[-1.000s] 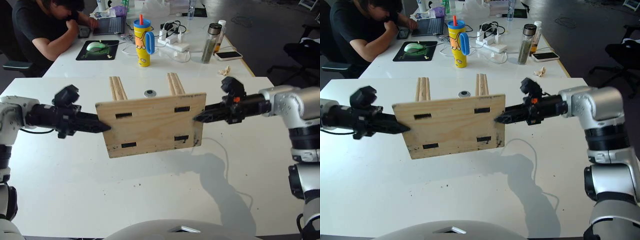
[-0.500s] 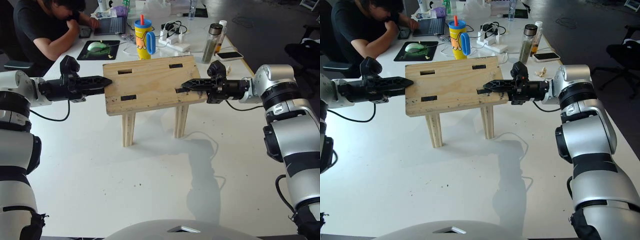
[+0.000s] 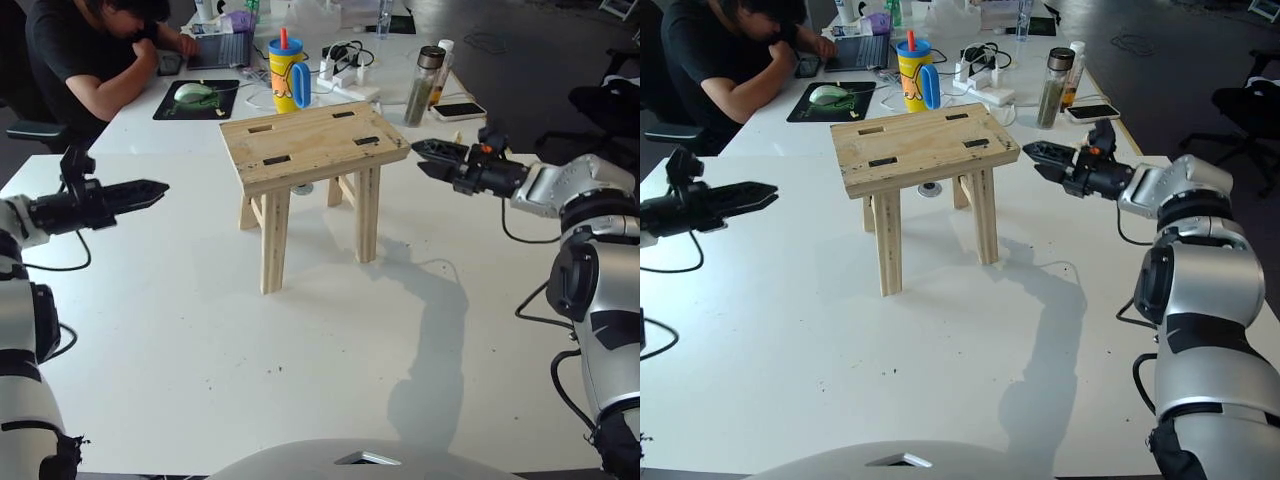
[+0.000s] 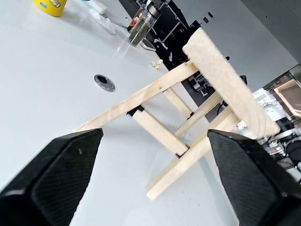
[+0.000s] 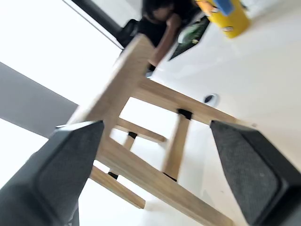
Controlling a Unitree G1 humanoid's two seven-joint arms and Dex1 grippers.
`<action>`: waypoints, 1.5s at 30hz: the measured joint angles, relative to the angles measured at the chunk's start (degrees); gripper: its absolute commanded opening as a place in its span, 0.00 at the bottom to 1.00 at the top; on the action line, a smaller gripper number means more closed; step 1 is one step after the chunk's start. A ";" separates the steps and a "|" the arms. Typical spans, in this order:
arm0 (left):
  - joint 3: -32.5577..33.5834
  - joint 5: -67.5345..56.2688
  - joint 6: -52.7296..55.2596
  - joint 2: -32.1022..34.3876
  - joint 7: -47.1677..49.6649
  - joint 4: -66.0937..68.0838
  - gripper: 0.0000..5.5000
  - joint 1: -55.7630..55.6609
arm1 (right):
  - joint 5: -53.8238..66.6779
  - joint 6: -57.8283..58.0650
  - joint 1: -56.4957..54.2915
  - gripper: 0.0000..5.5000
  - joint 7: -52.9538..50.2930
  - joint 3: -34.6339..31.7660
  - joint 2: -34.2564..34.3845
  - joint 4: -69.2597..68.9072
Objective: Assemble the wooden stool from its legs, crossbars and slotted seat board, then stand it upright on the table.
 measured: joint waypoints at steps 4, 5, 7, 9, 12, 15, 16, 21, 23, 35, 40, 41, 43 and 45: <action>-0.32 -6.45 0.49 1.75 -0.46 -18.56 0.64 16.37 | 0.06 -1.58 3.48 0.67 -0.16 -2.82 -1.45 -0.76; -0.05 -7.47 0.85 1.91 -0.51 -22.27 0.62 19.16 | 0.01 -2.24 4.17 0.64 -0.02 -2.83 -1.59 -1.36; 1.19 -10.46 2.69 1.70 -0.43 -31.71 0.54 25.66 | -0.71 -5.09 6.82 0.57 0.60 -2.25 -1.68 -3.42; 2.13 -13.66 4.78 0.92 0.50 -40.66 0.48 30.47 | -2.83 -9.12 10.19 0.50 1.18 -0.60 -1.62 -5.79; 2.57 -17.98 7.22 -1.98 3.83 -52.74 0.41 34.66 | -6.99 -16.33 15.05 0.43 2.33 3.14 -1.23 -9.55; 1.62 -20.42 8.80 -7.47 10.10 -65.19 0.32 36.77 | -11.52 -24.70 20.13 0.34 5.06 7.90 -0.50 -13.80; 0.47 -20.49 8.96 -10.22 13.53 -70.17 0.30 37.12 | -13.43 -28.27 22.04 0.32 7.05 10.19 -0.24 -15.82; -10.92 -7.21 3.16 -26.20 35.56 -82.62 0.16 36.70 | -20.21 -45.83 27.16 0.17 23.55 21.44 1.59 -28.16; -13.38 -1.25 -0.59 -28.45 40.23 -81.31 0.10 34.90 | -21.90 -51.39 26.89 0.11 27.40 24.15 2.67 -30.33; -13.72 15.51 -17.69 -25.10 38.00 -53.02 0.00 19.40 | -36.22 -71.70 9.10 0.00 -0.70 26.63 17.09 -7.94; -13.75 20.70 -26.98 -26.02 41.88 -32.80 0.00 10.05 | -39.25 -71.87 6.34 0.00 -17.14 26.46 20.75 -4.03; -13.78 21.88 -29.09 -26.35 43.73 -27.89 0.00 7.67 | -40.19 -71.86 6.14 0.00 -20.44 26.53 21.37 -3.55; -13.98 24.26 -33.01 -27.69 47.68 -18.66 0.00 3.10 | -42.08 -71.63 5.67 0.00 -27.45 26.69 22.69 -2.08; -14.14 27.46 -36.60 -29.15 53.94 -9.36 0.00 -1.52 | -44.68 -70.92 4.69 0.00 -35.66 27.39 24.23 -0.62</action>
